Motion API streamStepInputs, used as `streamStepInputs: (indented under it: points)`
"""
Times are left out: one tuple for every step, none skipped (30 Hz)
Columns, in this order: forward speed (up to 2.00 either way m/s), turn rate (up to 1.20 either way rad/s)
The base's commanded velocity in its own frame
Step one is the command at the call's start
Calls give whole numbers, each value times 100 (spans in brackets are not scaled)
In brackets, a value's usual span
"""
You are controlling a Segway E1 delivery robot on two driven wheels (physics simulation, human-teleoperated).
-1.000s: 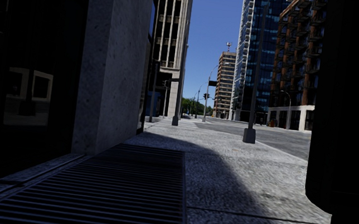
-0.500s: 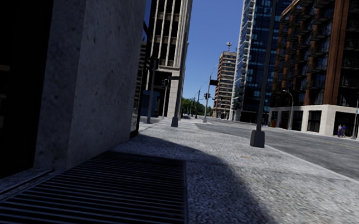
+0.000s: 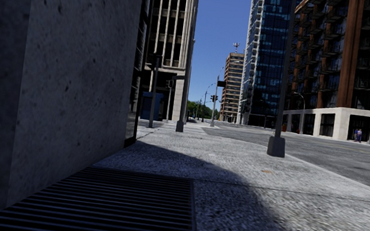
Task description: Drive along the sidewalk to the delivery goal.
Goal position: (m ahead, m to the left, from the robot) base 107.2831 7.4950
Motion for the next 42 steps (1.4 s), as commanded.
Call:
streamStepInputs:
  points:
    - [159, 0]
    - [159, 0]
    - [159, 0]
    - [159, 0]
    - [159, 0]
    - [159, 0]
    - [159, 0]
    - [159, -47]
    - [159, -58]
    - [159, -62]
    - [159, -15]
    - [159, -15]
    - [159, -1]
    - [159, 0]
    - [159, 0]
    - [159, 0]
    - [159, 0]
    - [159, 0]
    - [159, 0]
    - [159, 0]
    - [159, 0]
    - [159, 0]
    - [159, 0]
    - [159, 0]
    - [159, 0]
    - [159, 0]
    - [159, 0]
    - [159, 0]
    - [159, 0]
    - [159, 0]
    - [159, 0]
    - [159, 0]
    - [159, 0]
    - [159, 0]
    - [159, 0]
    - [159, 0]
    - [159, 0]
    - [159, 0]
    - [159, 0]
    - [159, 0]
    - [159, 0]
    - [159, 0]
